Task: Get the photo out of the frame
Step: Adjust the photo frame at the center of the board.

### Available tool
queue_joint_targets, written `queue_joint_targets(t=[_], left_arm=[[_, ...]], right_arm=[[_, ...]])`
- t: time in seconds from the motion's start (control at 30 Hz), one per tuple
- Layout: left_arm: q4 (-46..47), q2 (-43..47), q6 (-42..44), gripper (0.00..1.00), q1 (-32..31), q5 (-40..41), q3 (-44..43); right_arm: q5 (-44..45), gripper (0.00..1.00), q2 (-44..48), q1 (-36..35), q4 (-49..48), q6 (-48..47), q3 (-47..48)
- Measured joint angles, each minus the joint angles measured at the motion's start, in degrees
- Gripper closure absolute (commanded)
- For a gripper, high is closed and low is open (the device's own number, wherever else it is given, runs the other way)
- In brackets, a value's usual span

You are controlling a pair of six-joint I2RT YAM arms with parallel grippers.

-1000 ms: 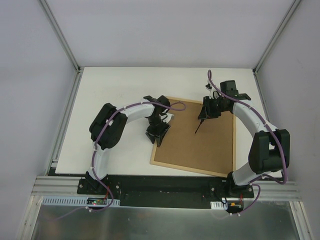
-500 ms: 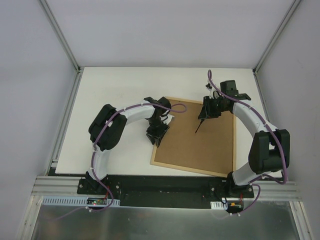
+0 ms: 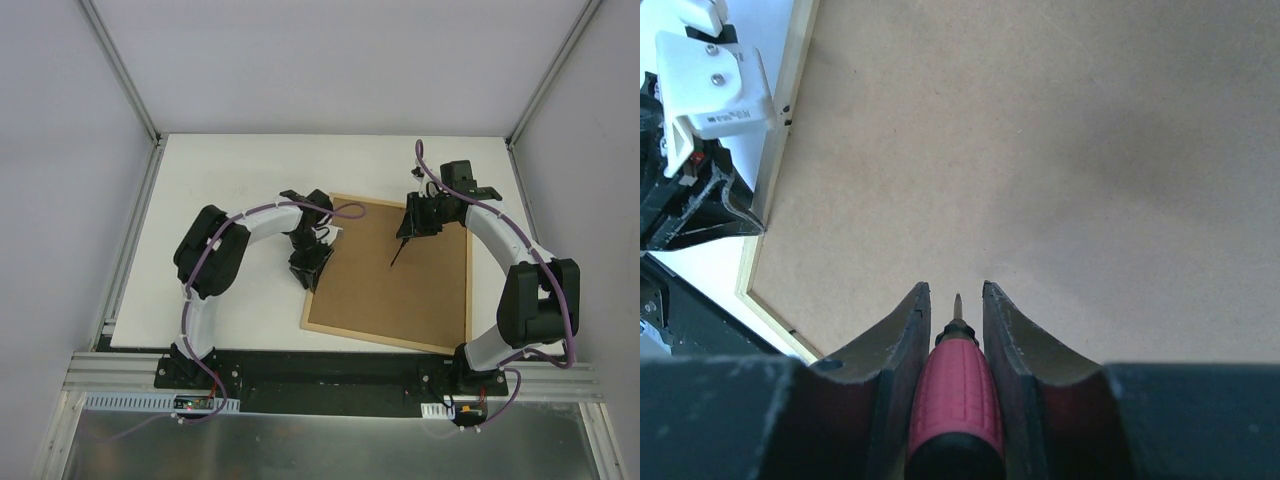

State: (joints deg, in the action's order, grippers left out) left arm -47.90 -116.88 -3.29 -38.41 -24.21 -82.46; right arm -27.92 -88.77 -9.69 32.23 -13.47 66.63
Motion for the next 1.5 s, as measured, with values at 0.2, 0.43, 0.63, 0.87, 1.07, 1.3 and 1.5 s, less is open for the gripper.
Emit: queue_joint_targets(t=[0.2,0.43,0.63,0.87,1.07,1.3,1.5], left_arm=[[0.20,0.72,2.71,1.00,2.75,-5.46,2.16],[0.72,1.07,3.72,0.72,3.28,-6.80,2.34],[-0.66,1.05,3.74,0.68,2.27,-6.08,-0.63],[-2.95,-0.07,3.74,0.67,-1.51,-3.56,-1.64],[-3.74,-0.15,3.72,0.67,-2.97,-1.16,-2.23],[-4.57,-0.48,3.15,0.59,-3.69,2.23,-3.21],[-4.44,0.07,2.91,0.53,-3.98,3.78,-3.54]], right_arm=[[-0.90,1.00,0.00,0.02,0.02,0.52,0.00],[-1.84,1.00,0.00,0.02,0.09,0.85,0.00],[-1.88,1.00,0.00,0.02,0.11,0.83,0.00],[-1.88,1.00,0.00,0.02,0.11,0.83,0.00],[-1.88,1.00,0.44,0.02,0.09,0.83,0.00],[-1.95,1.00,0.68,0.02,0.09,0.83,0.00],[-2.21,1.00,0.68,0.02,0.04,0.85,0.00]])
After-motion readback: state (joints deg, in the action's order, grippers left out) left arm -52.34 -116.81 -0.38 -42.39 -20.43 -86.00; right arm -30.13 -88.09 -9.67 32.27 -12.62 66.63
